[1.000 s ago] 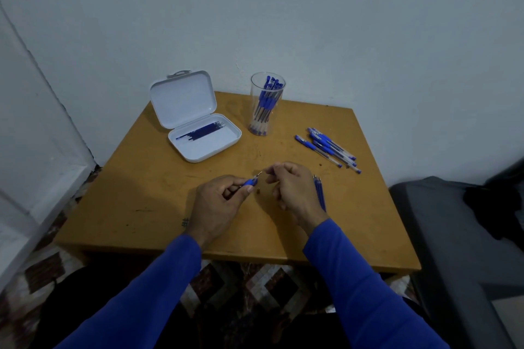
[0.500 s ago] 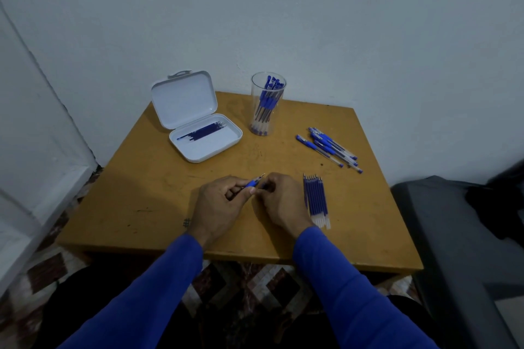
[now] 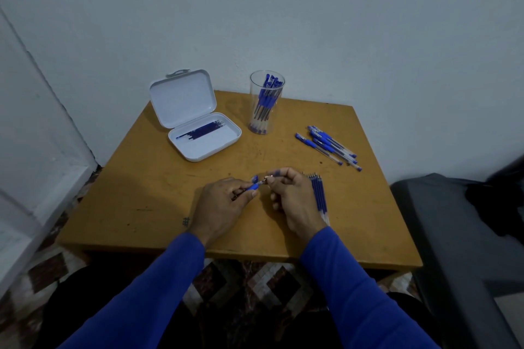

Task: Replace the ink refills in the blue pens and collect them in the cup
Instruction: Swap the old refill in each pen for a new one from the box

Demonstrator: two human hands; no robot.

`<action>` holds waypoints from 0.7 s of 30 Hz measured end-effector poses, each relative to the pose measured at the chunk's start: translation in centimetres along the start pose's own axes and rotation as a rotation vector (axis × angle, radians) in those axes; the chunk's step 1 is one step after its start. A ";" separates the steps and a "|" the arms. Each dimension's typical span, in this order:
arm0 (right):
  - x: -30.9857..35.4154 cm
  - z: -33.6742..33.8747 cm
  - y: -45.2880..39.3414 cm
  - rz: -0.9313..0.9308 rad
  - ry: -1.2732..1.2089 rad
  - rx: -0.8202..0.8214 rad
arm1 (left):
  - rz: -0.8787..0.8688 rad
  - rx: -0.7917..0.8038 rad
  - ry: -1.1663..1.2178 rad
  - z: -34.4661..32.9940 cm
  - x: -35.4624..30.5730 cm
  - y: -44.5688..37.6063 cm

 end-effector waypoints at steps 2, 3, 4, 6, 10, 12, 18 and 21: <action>0.0 0.0 0.0 0.022 0.012 0.020 | -0.014 -0.002 -0.015 0.0 -0.1 0.0; 0.0 0.0 0.1 0.028 0.016 0.029 | -0.017 0.000 -0.022 0.0 -0.1 0.0; 0.0 0.0 0.1 0.030 0.025 0.041 | -0.015 0.004 -0.029 0.1 0.0 0.0; -0.1 0.0 0.1 0.034 0.048 0.064 | -0.009 0.010 -0.045 0.0 0.0 0.0; -0.1 0.0 0.0 0.039 0.057 0.086 | -0.016 0.010 -0.052 0.1 -0.2 0.1; -0.1 0.1 0.0 0.034 0.062 0.103 | -0.021 0.009 -0.057 0.2 -0.3 0.1; -0.1 0.3 -0.3 0.018 0.102 0.162 | -0.038 0.004 -0.057 0.2 -0.4 0.1; -0.2 0.2 -0.4 0.037 0.159 0.156 | -0.043 -0.008 -0.057 0.3 -0.5 0.2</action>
Point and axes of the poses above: each hand's wrist, its own y-axis away from the middle knuckle, its own z-axis out of the back of the hand, x = y × z, the point moved 2 cm from there along -y, towards the middle knuckle, and after that the axes turned 3 degrees about -x, right-handed, at the moved point
